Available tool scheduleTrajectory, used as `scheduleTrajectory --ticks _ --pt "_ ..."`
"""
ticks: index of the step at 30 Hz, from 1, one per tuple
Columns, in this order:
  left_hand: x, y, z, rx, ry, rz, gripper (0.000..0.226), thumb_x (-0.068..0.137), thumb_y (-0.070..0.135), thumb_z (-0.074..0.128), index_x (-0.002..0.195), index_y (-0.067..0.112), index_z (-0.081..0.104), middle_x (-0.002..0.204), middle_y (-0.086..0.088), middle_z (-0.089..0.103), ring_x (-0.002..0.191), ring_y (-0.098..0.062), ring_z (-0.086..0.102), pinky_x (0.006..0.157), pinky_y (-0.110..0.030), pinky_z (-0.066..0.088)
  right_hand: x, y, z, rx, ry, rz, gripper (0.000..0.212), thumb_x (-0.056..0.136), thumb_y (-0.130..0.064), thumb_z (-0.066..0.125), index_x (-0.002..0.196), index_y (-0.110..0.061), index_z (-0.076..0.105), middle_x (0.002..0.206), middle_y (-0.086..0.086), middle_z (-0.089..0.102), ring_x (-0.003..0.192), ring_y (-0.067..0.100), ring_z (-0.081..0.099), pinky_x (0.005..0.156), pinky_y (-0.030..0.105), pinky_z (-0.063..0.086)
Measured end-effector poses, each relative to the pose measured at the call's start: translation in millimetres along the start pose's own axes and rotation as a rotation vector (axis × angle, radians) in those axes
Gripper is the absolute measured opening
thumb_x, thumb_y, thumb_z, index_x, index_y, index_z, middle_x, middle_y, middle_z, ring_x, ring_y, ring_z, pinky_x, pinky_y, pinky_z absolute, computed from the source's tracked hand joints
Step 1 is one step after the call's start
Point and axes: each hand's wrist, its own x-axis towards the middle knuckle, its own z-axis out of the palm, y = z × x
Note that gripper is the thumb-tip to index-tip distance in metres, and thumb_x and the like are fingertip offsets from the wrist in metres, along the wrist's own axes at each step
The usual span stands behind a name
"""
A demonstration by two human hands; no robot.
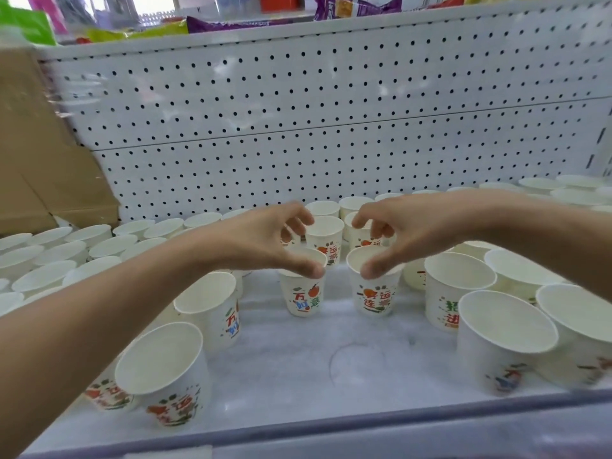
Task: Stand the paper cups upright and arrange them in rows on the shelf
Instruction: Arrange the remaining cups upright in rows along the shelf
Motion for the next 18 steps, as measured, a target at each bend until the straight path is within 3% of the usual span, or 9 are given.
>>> scheduleTrajectory --ticks 2,5,9,14,18 --pt "-0.4 1.1 0.5 0.102 0.044 -0.083 0.083 0.054 0.074 0.072 0.123 0.035 0.046 0.111 0.017 0.057 0.099 -0.002 0.057 0.085 -0.028 0.049 3.8 1.0 3.9 -0.066 0.056 0.044 0.083 0.069 -0.068 0.069 0.138 -0.035 0.037 0.102 -0.021 0.051 0.1 0.011 0.053 0.081 0.03 0.045" --pt "2.8 5.6 7.1 0.139 0.05 -0.117 0.078 0.058 0.068 0.076 0.121 0.032 0.047 0.107 0.013 0.061 0.089 0.0 0.057 0.08 -0.029 0.052 8.2 2.3 9.5 -0.08 0.103 0.055 0.08 0.07 -0.066 0.069 0.136 -0.031 0.039 0.085 -0.021 0.042 0.092 0.011 0.049 0.075 0.028 0.04" --pt "12.4 15.3 12.9 0.091 0.066 -0.094 0.078 0.061 0.057 0.081 0.125 0.029 0.046 0.102 0.016 0.061 0.087 0.003 0.056 0.077 -0.024 0.05 9.1 7.5 9.5 -0.099 0.139 0.073 0.079 0.072 -0.061 0.07 0.136 -0.029 0.039 0.101 -0.014 0.047 0.095 0.015 0.05 0.078 0.03 0.042" --pt "23.8 21.9 18.9 0.096 0.113 -0.096 0.076 0.061 0.06 0.08 0.122 0.029 0.047 0.103 0.015 0.06 0.089 0.0 0.057 0.082 -0.032 0.053 14.9 15.2 9.9 -0.088 0.181 0.073 0.077 0.072 -0.061 0.07 0.135 -0.028 0.04 0.108 -0.011 0.052 0.094 0.015 0.048 0.077 0.029 0.038" --pt "26.8 22.8 20.7 0.083 0.127 -0.098 0.073 0.061 0.059 0.08 0.12 0.029 0.047 0.103 0.013 0.06 0.088 -0.001 0.057 0.079 -0.03 0.052 18.7 18.5 11.6 -0.081 0.19 0.062 0.076 0.073 -0.06 0.07 0.135 -0.027 0.04 0.121 -0.007 0.057 0.096 0.016 0.048 0.078 0.03 0.037"
